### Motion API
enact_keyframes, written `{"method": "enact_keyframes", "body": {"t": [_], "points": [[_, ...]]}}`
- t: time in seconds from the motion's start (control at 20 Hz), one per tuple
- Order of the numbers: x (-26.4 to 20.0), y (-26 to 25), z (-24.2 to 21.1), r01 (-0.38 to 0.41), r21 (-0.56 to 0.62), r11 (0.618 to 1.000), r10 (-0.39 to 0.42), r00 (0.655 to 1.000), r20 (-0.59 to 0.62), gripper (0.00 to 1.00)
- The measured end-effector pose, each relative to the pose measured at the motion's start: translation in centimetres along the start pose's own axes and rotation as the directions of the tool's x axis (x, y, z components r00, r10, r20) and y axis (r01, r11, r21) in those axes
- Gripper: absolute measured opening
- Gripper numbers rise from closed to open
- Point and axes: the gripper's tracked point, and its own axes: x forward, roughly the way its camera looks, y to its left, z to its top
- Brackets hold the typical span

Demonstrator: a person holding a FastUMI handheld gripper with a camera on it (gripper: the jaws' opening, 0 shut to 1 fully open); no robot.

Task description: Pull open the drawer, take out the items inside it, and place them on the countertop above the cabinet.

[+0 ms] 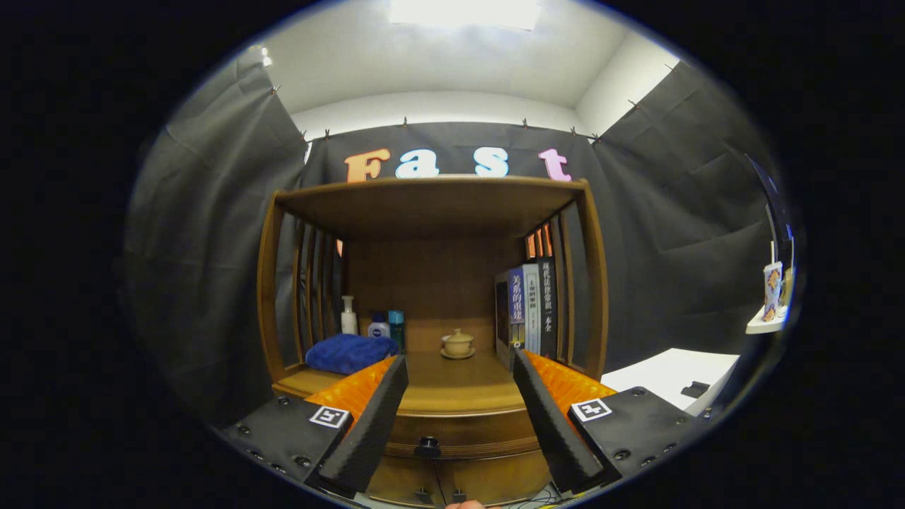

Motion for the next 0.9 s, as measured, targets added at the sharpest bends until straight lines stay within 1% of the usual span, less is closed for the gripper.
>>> {"method": "enact_keyframes", "body": {"t": [0.1, 0.25, 0.4, 0.5, 0.65, 0.8, 0.9], "points": [[1.1, 1.0, -2.9, -0.015, 0.016, 1.0, 0.015, 1.0, -0.02, 0.98], [2.6, 1.2, -8.7, -0.03, 0.066, 0.997, 0.036, 0.995, -0.094, 0.98], [3.5, 1.8, -14.1, -0.057, 0.139, 0.989, 0.084, 0.977, -0.196, 0.97], [4.0, 2.7, -16.2, -0.089, 0.168, 0.982, 0.125, 0.968, -0.217, 0.97], [4.4, 2.7, -19.6, -0.091, 0.121, 0.988, 0.121, 0.955, -0.27, 0.94], [6.3, 2.1, -20.5, -0.072, 0.065, 0.995, 0.086, 0.965, -0.249, 0.91], [7.3, 1.8, -21.8, -0.065, 0.057, 0.996, 0.079, 0.958, -0.276, 0.89]]}}
